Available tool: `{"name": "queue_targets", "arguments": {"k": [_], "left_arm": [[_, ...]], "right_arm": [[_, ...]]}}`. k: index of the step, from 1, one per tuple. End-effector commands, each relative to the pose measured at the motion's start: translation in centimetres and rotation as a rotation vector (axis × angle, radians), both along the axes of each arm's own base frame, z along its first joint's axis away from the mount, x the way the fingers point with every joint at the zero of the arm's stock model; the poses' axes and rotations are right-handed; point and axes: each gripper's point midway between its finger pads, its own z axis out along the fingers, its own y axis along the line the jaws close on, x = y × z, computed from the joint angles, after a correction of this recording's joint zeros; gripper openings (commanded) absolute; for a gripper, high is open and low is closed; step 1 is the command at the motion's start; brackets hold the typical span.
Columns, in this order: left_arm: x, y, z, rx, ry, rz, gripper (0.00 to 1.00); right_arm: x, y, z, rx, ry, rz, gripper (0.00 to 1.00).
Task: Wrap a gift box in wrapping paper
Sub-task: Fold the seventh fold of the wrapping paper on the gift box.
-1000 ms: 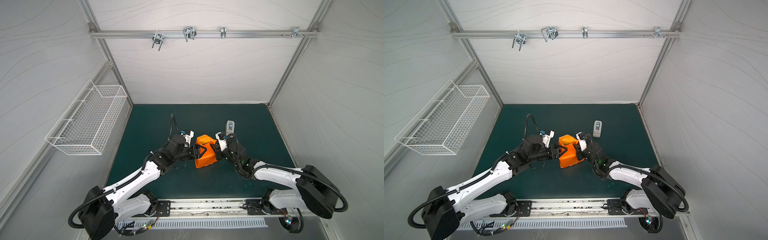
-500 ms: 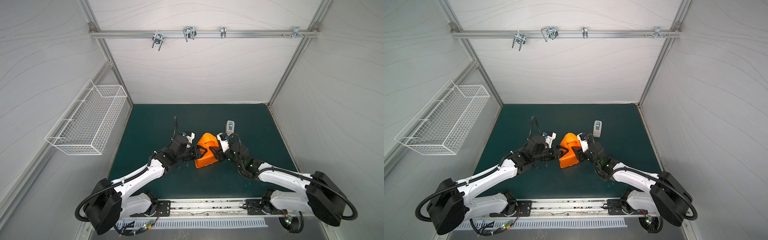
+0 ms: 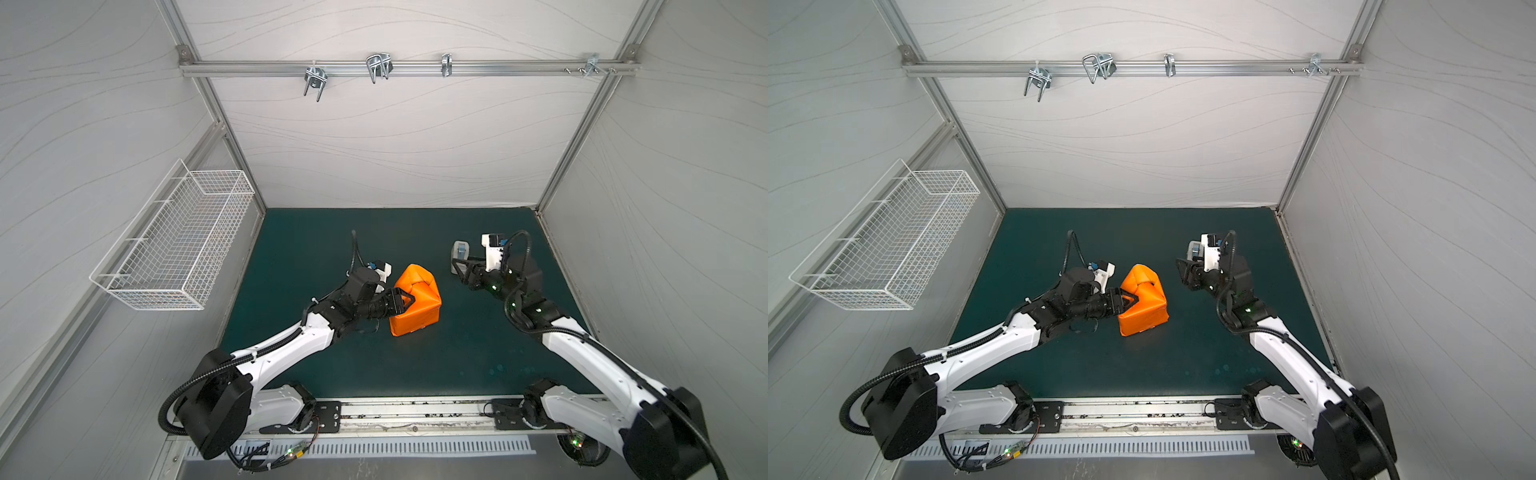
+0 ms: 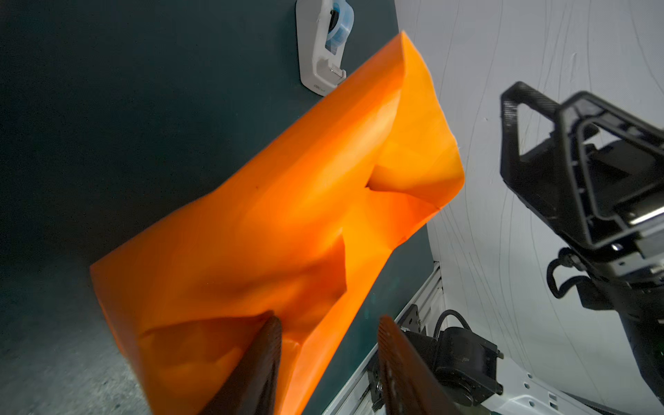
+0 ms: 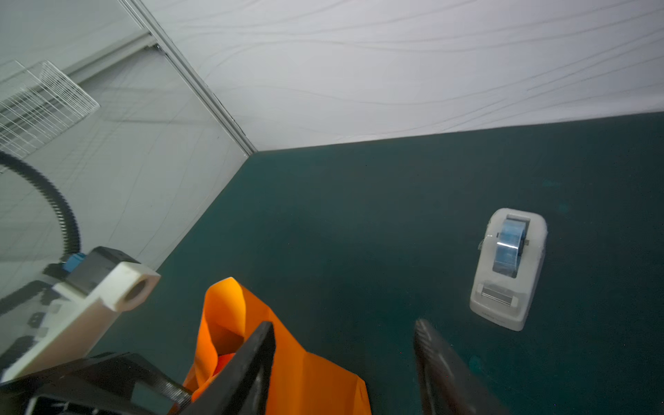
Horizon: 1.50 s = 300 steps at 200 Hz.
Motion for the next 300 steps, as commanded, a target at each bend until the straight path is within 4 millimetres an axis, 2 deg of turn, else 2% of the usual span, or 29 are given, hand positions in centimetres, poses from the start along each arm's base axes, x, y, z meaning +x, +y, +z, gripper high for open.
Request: {"name": "queue_targets", "arguments": {"k": [1, 18, 50, 72, 110, 172, 236, 265, 300], "left_arm": [[-0.8, 0.8, -2.6, 0.082, 0.091, -0.002, 0.47], [-0.7, 0.6, -2.8, 0.086, 0.098, -0.007, 0.46], [-0.6, 0.3, -2.9, 0.096, 0.106, -0.019, 0.43], [-0.6, 0.2, -3.0, 0.094, 0.106, -0.019, 0.43], [-0.4, 0.1, -3.3, 0.093, 0.113, -0.018, 0.43], [-0.4, 0.2, -3.5, 0.096, 0.112, -0.016, 0.42], [0.0, -0.2, -2.5, 0.089, 0.085, -0.029, 0.42], [-0.1, -0.6, -0.3, 0.078, 0.034, -0.072, 0.42], [0.7, 0.6, 6.0, 0.114, -0.130, -0.091, 0.45]], "right_arm": [[-0.2, 1.9, -3.3, 0.028, 0.136, 0.086, 0.61], [-0.5, 3.3, -4.0, 0.086, 0.162, 0.148, 0.61], [-1.3, 4.4, -4.5, 0.161, 0.185, 0.194, 0.65], [-2.1, 5.4, -5.3, 0.152, 0.213, 0.236, 0.69], [-3.2, 7.0, -7.4, 0.132, 0.277, 0.299, 0.71], [-4.4, 7.4, -8.4, 0.137, 0.303, 0.331, 0.72], [-5.8, 7.7, -12.2, 0.068, 0.373, 0.330, 0.72], [-5.9, 7.3, -13.5, 0.052, 0.398, 0.308, 0.72], [-5.9, 6.9, -14.1, 0.039, 0.404, 0.289, 0.72]]}}
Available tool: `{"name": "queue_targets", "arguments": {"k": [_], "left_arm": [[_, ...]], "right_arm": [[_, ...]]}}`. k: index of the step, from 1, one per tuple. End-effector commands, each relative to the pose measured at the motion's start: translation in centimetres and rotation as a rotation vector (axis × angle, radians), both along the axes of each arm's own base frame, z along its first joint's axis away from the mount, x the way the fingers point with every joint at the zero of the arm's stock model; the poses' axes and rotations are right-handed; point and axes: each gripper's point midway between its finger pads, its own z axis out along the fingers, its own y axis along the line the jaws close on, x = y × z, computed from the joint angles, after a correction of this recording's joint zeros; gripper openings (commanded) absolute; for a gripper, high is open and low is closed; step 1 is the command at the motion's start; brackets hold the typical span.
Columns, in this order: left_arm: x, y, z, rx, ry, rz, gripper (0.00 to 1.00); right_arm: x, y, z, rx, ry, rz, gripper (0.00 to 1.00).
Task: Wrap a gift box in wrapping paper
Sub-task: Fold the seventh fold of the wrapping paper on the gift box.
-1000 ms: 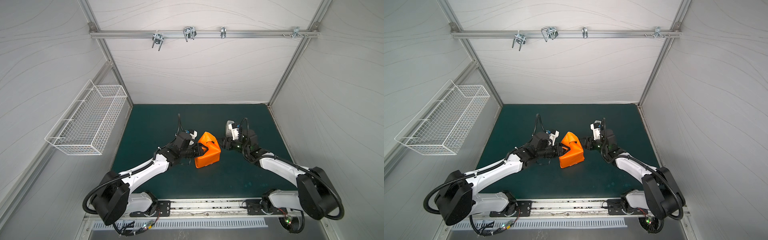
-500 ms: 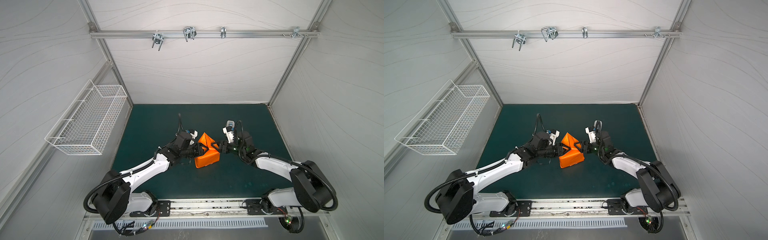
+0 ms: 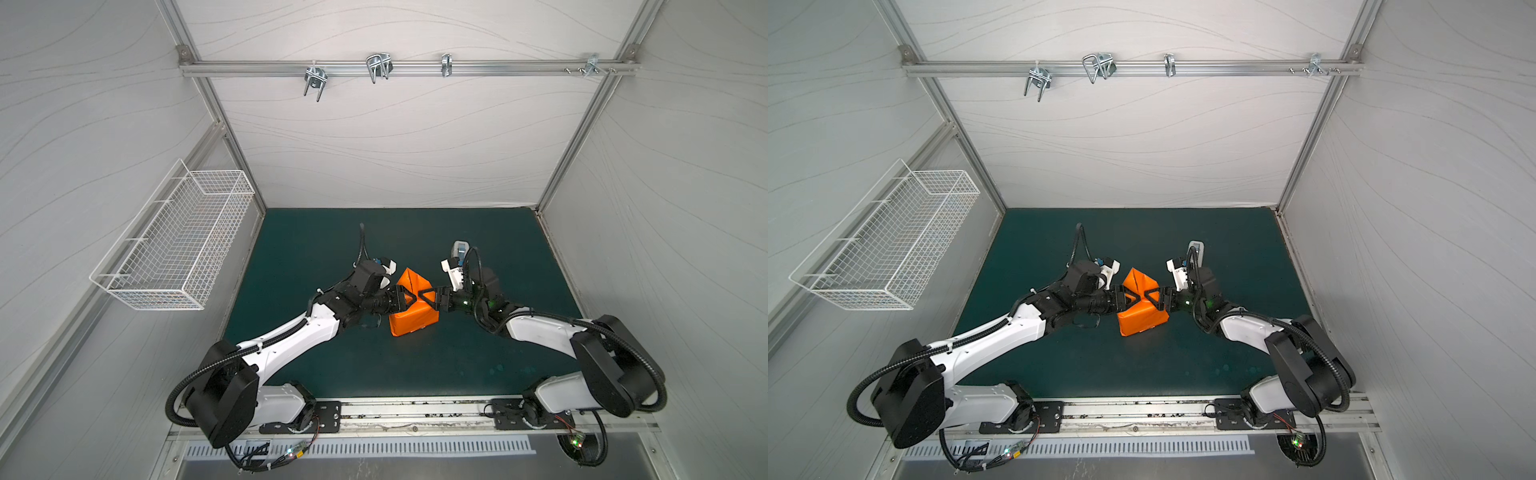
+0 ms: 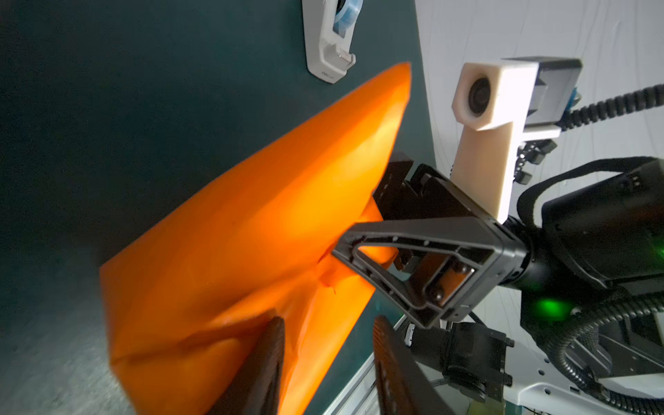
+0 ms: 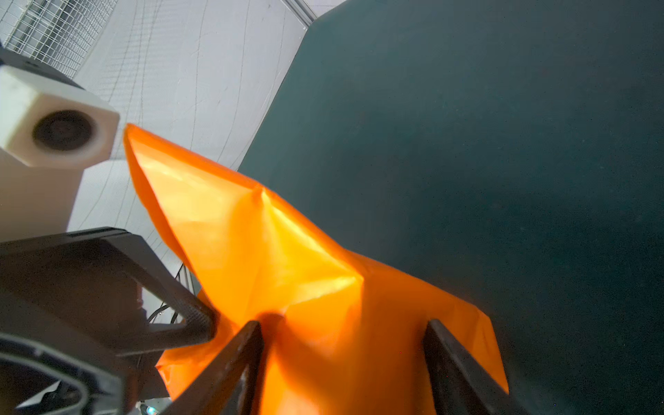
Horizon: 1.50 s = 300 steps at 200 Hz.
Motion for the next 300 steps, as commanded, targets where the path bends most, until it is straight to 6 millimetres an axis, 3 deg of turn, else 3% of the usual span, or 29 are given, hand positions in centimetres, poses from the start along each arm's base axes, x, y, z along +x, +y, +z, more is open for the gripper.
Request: {"name": "queue_targets", "arguments": {"k": [1, 25, 41, 55, 87, 120, 145, 210, 267, 300], "left_arm": [[0.7, 1.1, 5.3, 0.024, -0.142, -0.026, 0.45], [2.7, 4.1, 7.1, 0.072, -0.193, 0.040, 0.46], [4.5, 6.2, 6.1, 0.102, -0.178, 0.091, 0.46], [5.3, 6.6, 4.9, 0.054, -0.144, 0.080, 0.40], [4.2, 6.6, 2.7, -0.011, -0.055, 0.063, 0.28], [2.2, 9.4, 1.1, 0.011, -0.032, 0.215, 0.29], [1.7, 7.7, 0.8, -0.091, -0.001, 0.167, 0.30], [2.0, 1.4, 0.9, -0.085, -0.014, -0.006, 0.40], [1.4, 0.6, -1.7, 0.001, 0.062, -0.023, 0.44], [0.3, 1.0, -2.4, 0.120, 0.103, -0.045, 0.56]], "right_arm": [[-1.4, -0.9, -4.0, -0.095, 0.094, -0.007, 0.72], [-1.3, -1.0, -3.9, -0.102, 0.084, -0.009, 0.72], [-1.3, -1.1, -4.0, -0.105, 0.084, -0.010, 0.72], [-1.3, -1.1, -4.0, -0.107, 0.082, -0.014, 0.72], [-1.2, -1.0, -3.9, -0.105, 0.083, -0.012, 0.72], [-1.2, -1.0, -3.4, -0.107, 0.072, -0.007, 0.72], [-1.2, -1.0, -3.4, -0.110, 0.072, -0.004, 0.72], [-1.3, -0.8, -3.7, -0.107, 0.087, 0.000, 0.73], [-1.5, -0.8, -3.5, -0.095, 0.113, -0.002, 0.75], [-1.5, -1.1, -4.0, -0.105, 0.147, -0.025, 0.78]]}}
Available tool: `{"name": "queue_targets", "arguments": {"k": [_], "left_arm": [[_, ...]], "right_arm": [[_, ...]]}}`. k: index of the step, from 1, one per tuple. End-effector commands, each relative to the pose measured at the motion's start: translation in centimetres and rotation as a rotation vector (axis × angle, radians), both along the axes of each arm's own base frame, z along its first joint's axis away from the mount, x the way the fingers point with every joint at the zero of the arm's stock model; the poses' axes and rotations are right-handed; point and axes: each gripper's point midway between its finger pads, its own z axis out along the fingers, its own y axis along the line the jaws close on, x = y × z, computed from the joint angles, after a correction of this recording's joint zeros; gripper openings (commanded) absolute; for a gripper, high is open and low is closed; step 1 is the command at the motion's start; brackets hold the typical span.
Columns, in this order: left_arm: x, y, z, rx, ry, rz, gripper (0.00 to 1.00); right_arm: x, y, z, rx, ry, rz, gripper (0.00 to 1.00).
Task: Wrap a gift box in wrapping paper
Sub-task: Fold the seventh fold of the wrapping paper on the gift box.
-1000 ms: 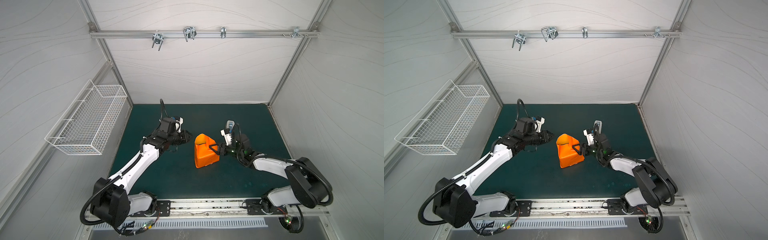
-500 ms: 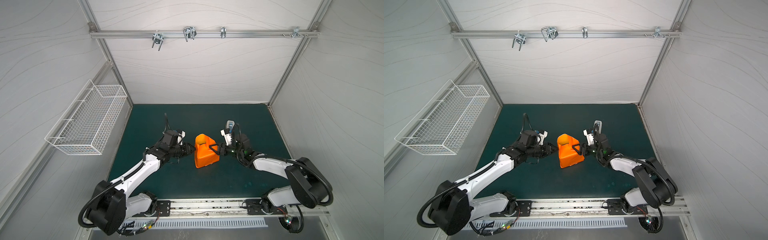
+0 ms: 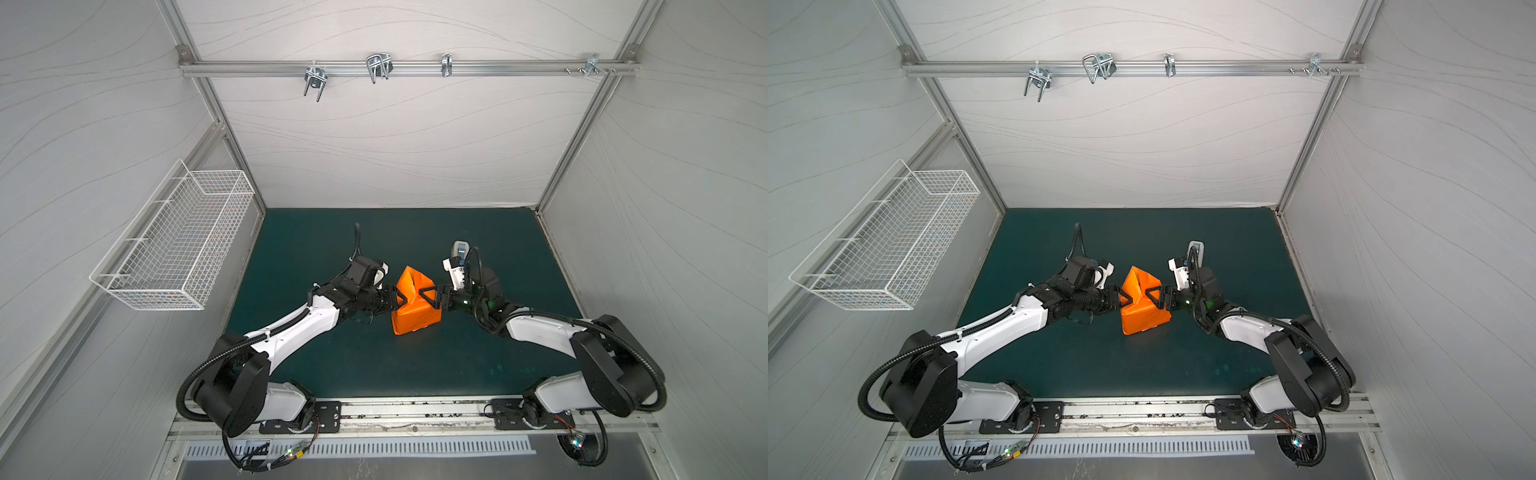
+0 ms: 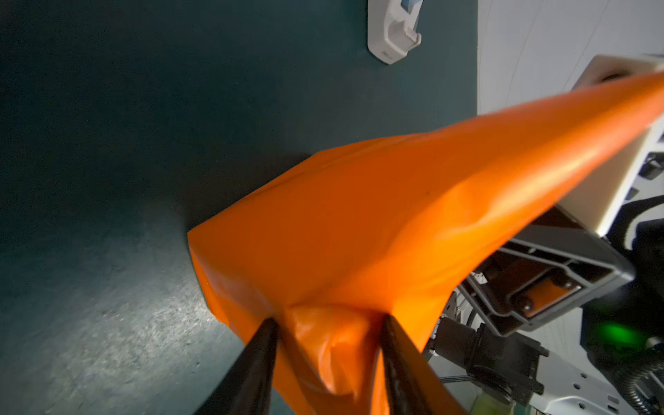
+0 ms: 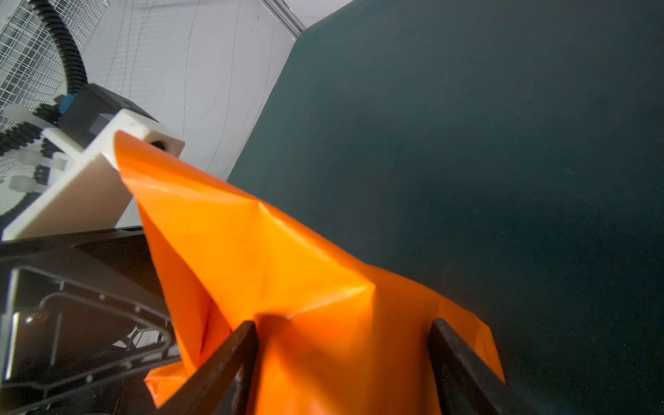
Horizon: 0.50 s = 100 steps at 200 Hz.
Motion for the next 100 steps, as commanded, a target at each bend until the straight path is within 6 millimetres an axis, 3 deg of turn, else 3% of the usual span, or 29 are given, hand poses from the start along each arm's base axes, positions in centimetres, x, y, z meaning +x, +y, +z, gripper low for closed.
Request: {"name": "queue_targets", "arguments": {"k": [1, 21, 73, 100], "left_arm": [[-0.4, -1.2, 1.3, 0.044, -0.025, -0.064, 0.56], [-1.1, -0.7, 0.9, 0.110, -0.008, -0.071, 0.66], [-1.9, -0.1, -1.9, 0.183, 0.068, -0.062, 0.64], [-1.8, -0.4, -2.5, 0.160, 0.078, -0.047, 0.63]], "right_arm": [[-1.9, -0.9, -3.8, -0.093, 0.144, 0.004, 0.78], [-2.0, -0.9, -3.9, -0.089, 0.159, -0.003, 0.82], [-2.1, -0.7, -2.8, -0.015, 0.182, -0.011, 0.88], [-1.9, -0.7, -2.2, 0.020, 0.190, -0.005, 0.89]]}}
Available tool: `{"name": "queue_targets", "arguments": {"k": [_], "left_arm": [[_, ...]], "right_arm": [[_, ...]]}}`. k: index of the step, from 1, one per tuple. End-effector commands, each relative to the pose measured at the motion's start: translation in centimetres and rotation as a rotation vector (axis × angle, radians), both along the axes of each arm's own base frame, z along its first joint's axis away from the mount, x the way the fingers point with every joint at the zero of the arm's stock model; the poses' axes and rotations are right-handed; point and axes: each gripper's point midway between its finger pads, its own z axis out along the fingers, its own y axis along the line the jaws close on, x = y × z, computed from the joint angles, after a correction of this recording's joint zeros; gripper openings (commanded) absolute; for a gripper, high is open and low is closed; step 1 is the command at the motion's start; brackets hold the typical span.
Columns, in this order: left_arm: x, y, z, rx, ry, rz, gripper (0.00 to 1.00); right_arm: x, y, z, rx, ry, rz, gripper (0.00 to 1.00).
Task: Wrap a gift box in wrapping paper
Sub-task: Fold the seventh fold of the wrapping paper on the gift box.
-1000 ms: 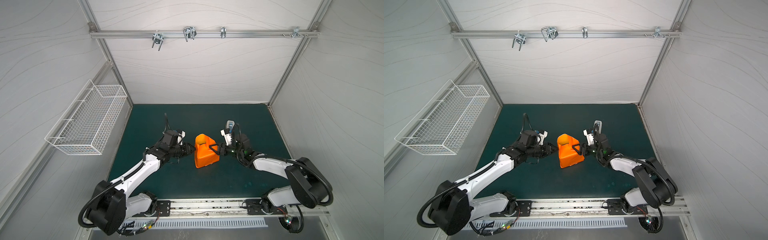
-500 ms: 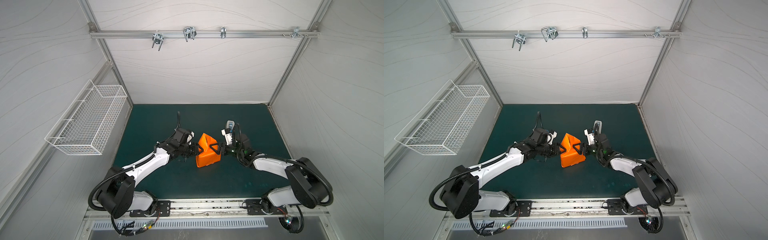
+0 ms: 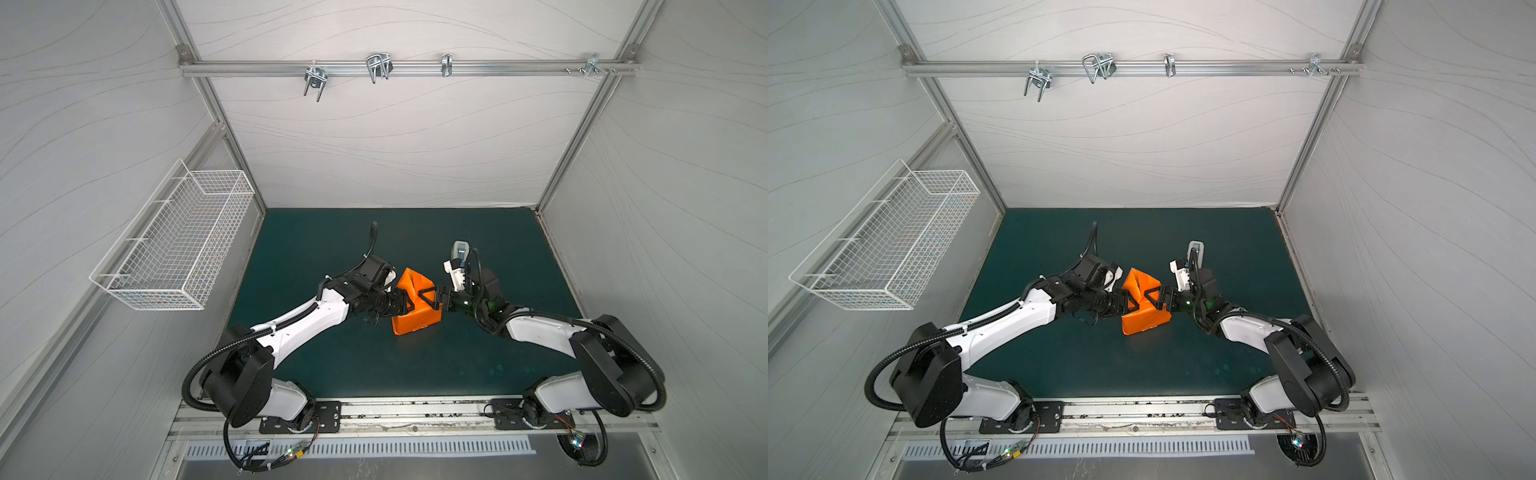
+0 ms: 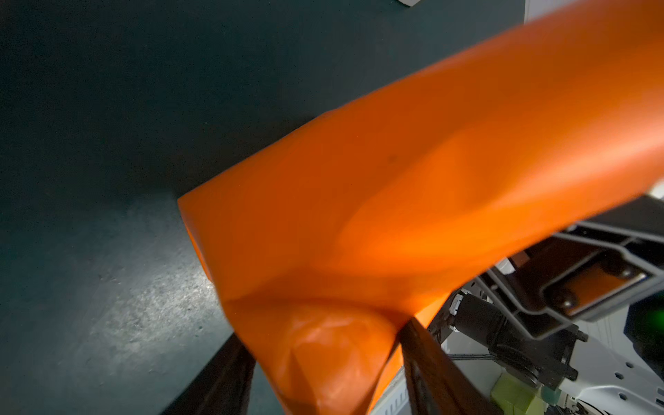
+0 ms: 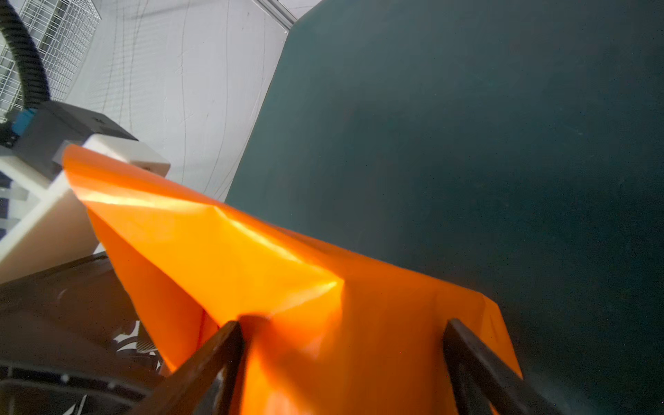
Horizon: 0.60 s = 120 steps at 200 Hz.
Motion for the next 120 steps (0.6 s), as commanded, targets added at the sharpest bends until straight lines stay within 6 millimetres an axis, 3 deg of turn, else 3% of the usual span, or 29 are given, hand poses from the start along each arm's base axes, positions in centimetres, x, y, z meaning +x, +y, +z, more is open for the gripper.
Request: {"name": "queue_targets", "arguments": {"k": [1, 63, 120], "left_arm": [[-0.3, 0.3, -2.1, 0.046, 0.039, 0.017, 0.63], [-0.5, 0.4, -2.9, 0.056, 0.077, 0.036, 0.63], [-0.8, 0.7, -3.8, 0.068, 0.096, 0.045, 0.62]], "right_arm": [[-1.4, -0.6, -1.7, -0.010, 0.096, 0.016, 0.89], [-1.7, -0.8, -0.3, 0.088, 0.038, 0.049, 0.99], [-1.3, 0.3, 0.9, 0.100, 0.023, 0.094, 0.99]]}}
